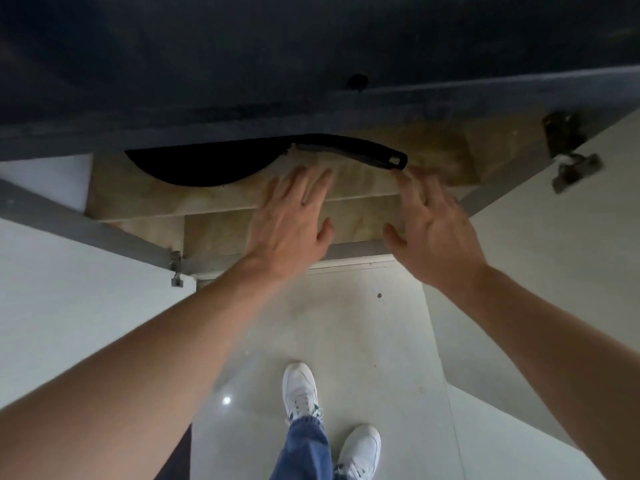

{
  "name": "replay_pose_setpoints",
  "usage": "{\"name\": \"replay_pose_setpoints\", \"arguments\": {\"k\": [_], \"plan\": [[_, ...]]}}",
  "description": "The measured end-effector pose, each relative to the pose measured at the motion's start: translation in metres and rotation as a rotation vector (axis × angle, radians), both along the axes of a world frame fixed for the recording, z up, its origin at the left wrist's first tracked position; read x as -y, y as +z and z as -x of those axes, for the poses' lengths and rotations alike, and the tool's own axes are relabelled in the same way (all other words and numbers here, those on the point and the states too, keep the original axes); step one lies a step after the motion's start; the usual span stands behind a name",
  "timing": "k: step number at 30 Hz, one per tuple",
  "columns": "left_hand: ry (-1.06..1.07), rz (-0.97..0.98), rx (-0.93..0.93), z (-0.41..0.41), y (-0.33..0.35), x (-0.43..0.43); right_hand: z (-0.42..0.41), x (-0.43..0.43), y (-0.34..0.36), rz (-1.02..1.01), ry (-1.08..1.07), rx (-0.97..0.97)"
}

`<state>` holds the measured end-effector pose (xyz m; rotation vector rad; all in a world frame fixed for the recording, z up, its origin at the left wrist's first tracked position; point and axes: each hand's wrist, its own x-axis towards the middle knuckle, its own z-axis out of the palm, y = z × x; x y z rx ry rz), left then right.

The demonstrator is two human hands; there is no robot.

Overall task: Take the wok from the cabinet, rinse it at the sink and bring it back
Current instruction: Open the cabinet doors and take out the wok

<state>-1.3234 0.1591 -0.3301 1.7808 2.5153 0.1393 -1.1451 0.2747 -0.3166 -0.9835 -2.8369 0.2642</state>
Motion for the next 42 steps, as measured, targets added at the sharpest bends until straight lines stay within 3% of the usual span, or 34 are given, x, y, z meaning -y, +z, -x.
{"name": "replay_pose_setpoints", "arguments": {"k": [6, 13, 20, 27, 30, 35, 38, 42], "plan": [[-0.056, -0.021, 0.034, 0.016, -0.012, -0.061, 0.054, -0.032, -0.016, -0.103, 0.057, -0.076], [-0.084, -0.074, 0.081, 0.013, -0.024, -0.052, 0.067, -0.028, -0.027, -0.129, 0.016, -0.128], [-0.091, -0.057, 0.168, 0.003, -0.037, -0.010, 0.072, 0.004, -0.036, 0.247, -0.083, -0.094], [-0.004, -0.121, 0.266, -0.009, -0.032, 0.035, 0.062, 0.066, -0.045, 0.391, -0.227, -0.264], [0.212, -0.186, 0.528, -0.018, -0.034, 0.057, 0.045, 0.096, -0.047, 0.436, -0.275, -0.324], [0.708, -0.239, 1.323, -0.036, -0.035, 0.062, 0.017, 0.135, -0.047, 0.561, -0.358, -0.363], [0.830, -0.322, 1.682, -0.039, -0.035, 0.055, 0.009, 0.145, -0.051, 0.636, -0.369, -0.379], [0.862, -0.382, 1.914, -0.036, -0.039, 0.042, 0.009, 0.148, -0.049, 0.815, -0.436, -0.447]]}}
